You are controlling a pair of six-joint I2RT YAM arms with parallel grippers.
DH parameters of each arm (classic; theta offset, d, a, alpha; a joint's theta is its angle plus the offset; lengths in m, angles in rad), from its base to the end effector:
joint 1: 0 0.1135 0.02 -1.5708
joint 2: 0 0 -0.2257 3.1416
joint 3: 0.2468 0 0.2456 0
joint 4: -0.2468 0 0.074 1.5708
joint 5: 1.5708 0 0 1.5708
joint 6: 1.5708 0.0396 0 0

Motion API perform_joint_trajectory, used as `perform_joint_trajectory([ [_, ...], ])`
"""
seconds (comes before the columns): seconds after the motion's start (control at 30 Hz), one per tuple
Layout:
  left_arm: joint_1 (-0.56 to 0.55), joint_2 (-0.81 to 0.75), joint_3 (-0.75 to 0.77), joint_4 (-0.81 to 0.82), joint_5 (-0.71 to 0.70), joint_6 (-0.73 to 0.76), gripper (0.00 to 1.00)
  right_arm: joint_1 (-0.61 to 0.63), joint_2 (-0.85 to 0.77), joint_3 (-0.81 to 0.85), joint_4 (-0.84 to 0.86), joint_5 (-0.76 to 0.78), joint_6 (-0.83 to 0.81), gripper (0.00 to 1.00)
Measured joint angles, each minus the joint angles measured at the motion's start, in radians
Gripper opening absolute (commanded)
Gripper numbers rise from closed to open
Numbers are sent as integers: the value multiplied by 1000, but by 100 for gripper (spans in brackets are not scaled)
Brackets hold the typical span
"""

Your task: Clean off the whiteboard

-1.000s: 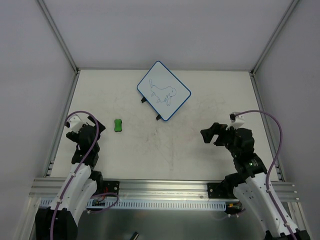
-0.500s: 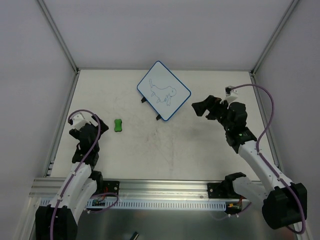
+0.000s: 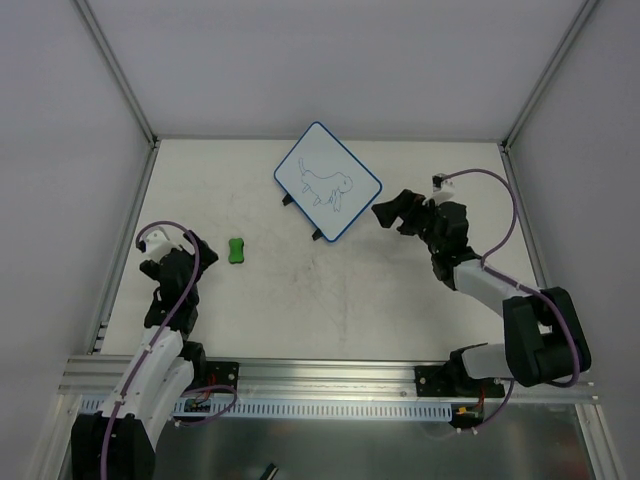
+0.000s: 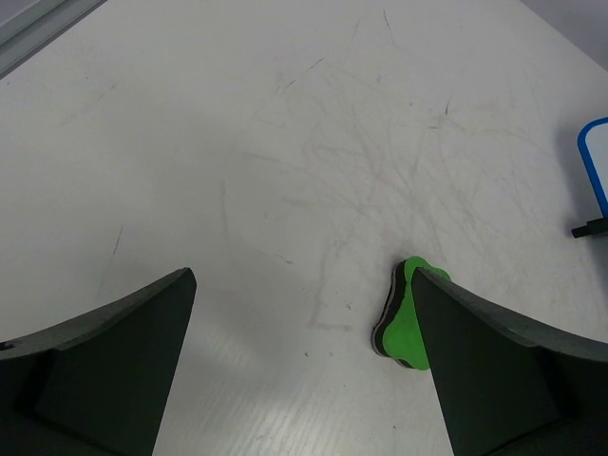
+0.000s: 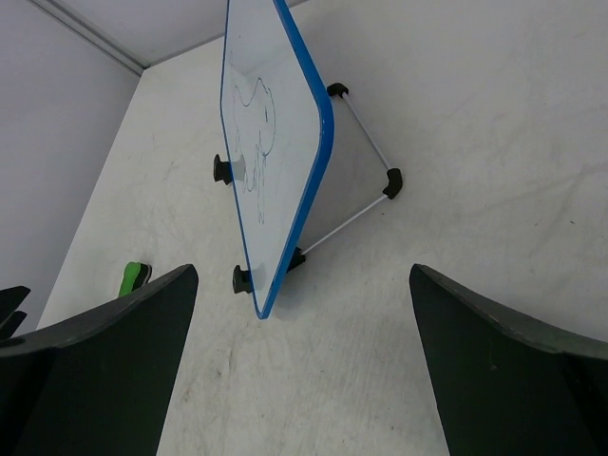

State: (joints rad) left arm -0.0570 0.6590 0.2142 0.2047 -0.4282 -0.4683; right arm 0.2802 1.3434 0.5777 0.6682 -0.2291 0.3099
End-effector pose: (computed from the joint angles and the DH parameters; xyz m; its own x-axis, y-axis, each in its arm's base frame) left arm 0.1899 0.0056 0.1772 -0.0535 -0.4082 -0.9113 -0.4202 0.8371 -0.3503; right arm 0.2805 0.0901 0.2006 -0.2375 0.2407 -0.9411 -0.4348 0.8400 0.3246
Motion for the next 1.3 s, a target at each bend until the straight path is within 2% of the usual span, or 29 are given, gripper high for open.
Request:
perform_joint_trajectory([
  [0.27, 0, 19, 6, -31, 5, 0, 99, -16, 64, 1, 114, -39, 4, 99],
  [0.43, 0, 49, 21, -47, 5, 0, 99, -24, 176, 16, 226, -90, 31, 99],
  [0.63, 0, 56, 31, -55, 10, 0, 99, -37, 259, 63, 267, -118, 51, 98],
  [0.97, 0, 110, 63, -75, 35, -2, 99, -50, 375, 209, 302, -193, 96, 82],
  [1.23, 0, 127, 74, -90, 40, -4, 99, -58, 447, 246, 325, -255, 162, 57],
  [1.3, 0, 127, 74, -90, 46, -4, 99, -60, 464, 253, 331, -265, 177, 48],
])
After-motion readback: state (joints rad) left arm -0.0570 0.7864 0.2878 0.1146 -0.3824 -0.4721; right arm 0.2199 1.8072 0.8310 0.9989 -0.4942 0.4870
